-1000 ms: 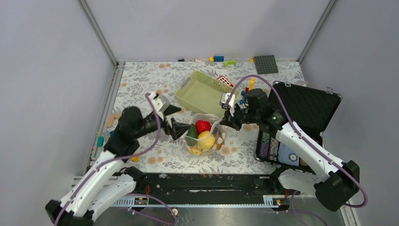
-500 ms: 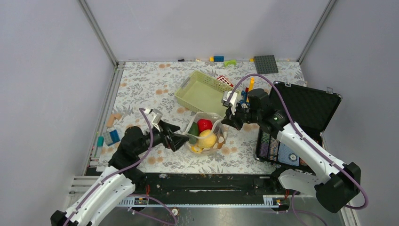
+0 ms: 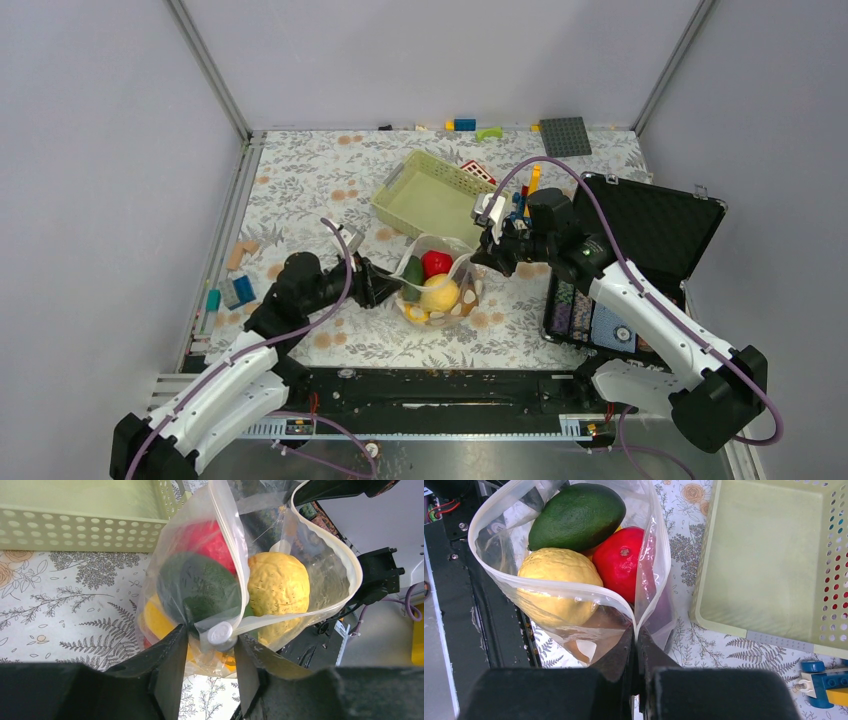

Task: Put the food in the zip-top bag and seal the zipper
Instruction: Zip the zipper food storage bag at the center of the board.

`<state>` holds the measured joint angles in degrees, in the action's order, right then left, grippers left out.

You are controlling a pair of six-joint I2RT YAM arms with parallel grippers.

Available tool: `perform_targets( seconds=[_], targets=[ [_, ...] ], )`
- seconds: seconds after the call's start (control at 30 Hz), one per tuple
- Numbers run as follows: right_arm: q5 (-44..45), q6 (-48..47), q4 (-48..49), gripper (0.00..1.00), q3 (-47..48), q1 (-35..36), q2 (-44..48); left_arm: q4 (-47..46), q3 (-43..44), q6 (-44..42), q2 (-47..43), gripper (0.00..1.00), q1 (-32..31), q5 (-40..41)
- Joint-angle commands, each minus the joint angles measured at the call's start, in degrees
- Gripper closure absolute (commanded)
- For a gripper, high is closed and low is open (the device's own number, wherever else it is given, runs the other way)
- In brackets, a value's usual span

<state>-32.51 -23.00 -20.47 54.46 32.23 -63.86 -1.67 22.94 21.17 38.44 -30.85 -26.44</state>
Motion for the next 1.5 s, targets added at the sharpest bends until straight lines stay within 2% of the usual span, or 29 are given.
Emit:
perform_targets(
  seconds=[0.0, 0.07, 0.2, 0.4, 0.53, 0.7, 0.77, 0.8, 0.87, 0.9, 1.0, 1.13, 1.27, 1.33, 1.47],
  targets=[
    [-0.80, 0.68, 0.53, 1.00, -0.04, -0.50, 1.12, -4.57, 3.53, -2.27, 0.11, 0.63, -0.17, -1.51],
    [-0.80, 0.64, 0.31, 1.00, -0.05, -0.50, 1.10, -4.61, 3.80, -2.97, -0.51, 0.68, -0.17, -1.84],
    [-0.13, 0.08, -0.55, 1.00, 0.14, -0.55, 1.07, -4.62, 4.08, -2.88, -2.27, 0.99, -0.17, -1.88],
    [4.48, 0.90, -1.26, 1.00, 0.20, -0.59, 1.21, -10.78, 2.44, 0.00, -3.81, 1.00, -0.25, -4.30],
    [13.21, 1.33, -3.13, 1.00, 0.32, -0.74, 2.68, -8.35, 2.55, 0.30, -6.85, 1.00, -0.25, 0.14],
    [18.75, 0.81, -5.49, 0.99, -0.86, -1.03, 6.06, -10.08, -0.51, 3.40, -10.97, 1.00, -0.63, 2.78],
    [18.25, 1.15, -7.23, 0.90, -0.96, -1.03, 7.23, -10.78, -1.32, 4.18, -11.47, 1.00, -1.06, 2.98],
    [16.84, 0.75, -8.18, 0.78, -1.18, -1.04, 7.92, -10.99, -1.46, 4.36, -11.43, 1.00, -1.39, 3.09],
    [11.75, -0.95, -10.15, 0.40, -1.44, -1.03, 9.43, -11.32, -1.39, 4.40, -11.02, 1.00, -2.22, 3.79],
    [8.62, -1.66, -11.10, 0.32, -1.41, -1.08, 10.44, -11.42, -1.22, 4.26, -10.75, 1.00, -2.57, 4.05],
    [6.28, -1.60, -10.80, 0.27, -1.93, -1.03, 13.94, -11.81, -1.04, 4.04, -9.76, 1.00, -4.01, 4.63],
    [6.46, -0.20, -9.98, 0.15, -0.24, -0.96, 17.73, -12.21, -0.76, 4.02, -9.26, 1.00, -6.24, 5.87],
    [-0.64, -0.07, -7.69, 0.10, 3.66, 0.36, 16.09, -12.04, -0.01, 3.78, -9.43, 1.00, -8.07, 7.55],
    [-2.77, -1.11, -7.17, 0.10, 6.97, 4.18, 12.74, -11.83, 0.31, 3.78, -9.19, 1.00, -8.60, 8.07],
    [4.95, -7.08, -7.51, 0.10, 13.18, 17.21, 4.46, -9.52, 1.30, 3.61, -8.42, 1.00, -9.43, 9.54]
  ],
)
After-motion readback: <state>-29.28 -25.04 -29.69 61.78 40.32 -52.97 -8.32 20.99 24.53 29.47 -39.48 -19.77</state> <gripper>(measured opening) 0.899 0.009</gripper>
